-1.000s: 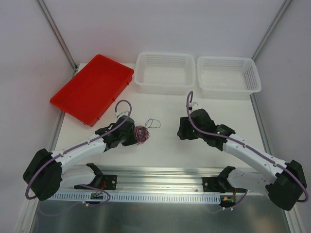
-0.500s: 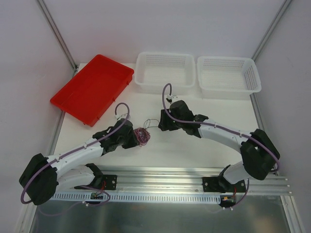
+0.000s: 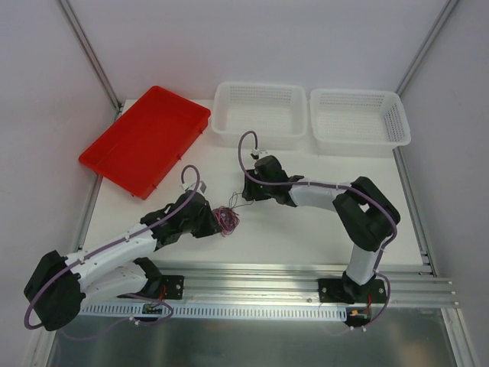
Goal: Untangle the cables
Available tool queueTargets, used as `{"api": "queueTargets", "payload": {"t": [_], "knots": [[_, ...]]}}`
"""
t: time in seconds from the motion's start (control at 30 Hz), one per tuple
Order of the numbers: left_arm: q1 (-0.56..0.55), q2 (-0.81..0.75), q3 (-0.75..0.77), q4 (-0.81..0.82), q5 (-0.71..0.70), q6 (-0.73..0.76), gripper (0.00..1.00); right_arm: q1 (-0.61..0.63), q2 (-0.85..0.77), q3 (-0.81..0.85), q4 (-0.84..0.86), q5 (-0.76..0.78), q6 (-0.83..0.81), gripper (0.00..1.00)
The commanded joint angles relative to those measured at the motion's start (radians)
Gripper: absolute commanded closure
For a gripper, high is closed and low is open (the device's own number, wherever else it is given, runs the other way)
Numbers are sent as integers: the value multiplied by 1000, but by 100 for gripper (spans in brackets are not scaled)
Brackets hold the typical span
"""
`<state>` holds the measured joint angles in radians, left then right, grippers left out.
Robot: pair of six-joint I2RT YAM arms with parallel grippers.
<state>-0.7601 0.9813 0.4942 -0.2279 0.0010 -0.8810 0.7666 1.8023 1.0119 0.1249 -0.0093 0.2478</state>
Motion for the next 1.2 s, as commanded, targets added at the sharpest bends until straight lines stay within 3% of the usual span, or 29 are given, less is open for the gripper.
{"api": "queueTargets", "payload": {"t": [0.0, 0.03, 0.07, 0.17, 0.2, 0.33, 0.43, 0.67, 0.87, 1.0, 1.1, 1.17], "knots": [[-8, -30, -13, 12, 31, 20, 94, -9, 17, 44, 84, -63, -12, 58], [-8, -32, -11, 10, 28, 28, 89, -9, 12, 33, 87, -67, -16, 64], [-10, -33, -3, 9, 27, 51, 83, -9, -7, 21, 106, -76, -19, 79], [-8, -39, 36, -2, 28, 115, 63, -9, -73, -45, 125, -80, -24, 99], [-8, -36, 52, -11, 31, 135, 52, -7, -93, -73, 125, -80, -30, 99], [-8, -10, 135, -37, 40, 238, 33, -4, -181, -116, 105, -101, -58, 99], [-8, 40, 214, -63, 4, 325, 31, -3, -234, -136, 94, -115, -71, 99], [-8, 272, 429, -76, -72, 456, 37, -1, -287, -148, 82, -135, -82, 99], [-8, 489, 498, -76, -91, 467, 46, -1, -291, -159, 88, -149, -73, 99], [-8, 549, 523, -74, -131, 448, 53, -3, -293, -160, 93, -152, -71, 99], [-8, 598, 541, -70, -137, 430, 65, -3, -297, -165, 96, -153, -68, 99], [-7, 609, 552, -68, -139, 422, 86, -1, -302, -173, 94, -147, -68, 99]]}}
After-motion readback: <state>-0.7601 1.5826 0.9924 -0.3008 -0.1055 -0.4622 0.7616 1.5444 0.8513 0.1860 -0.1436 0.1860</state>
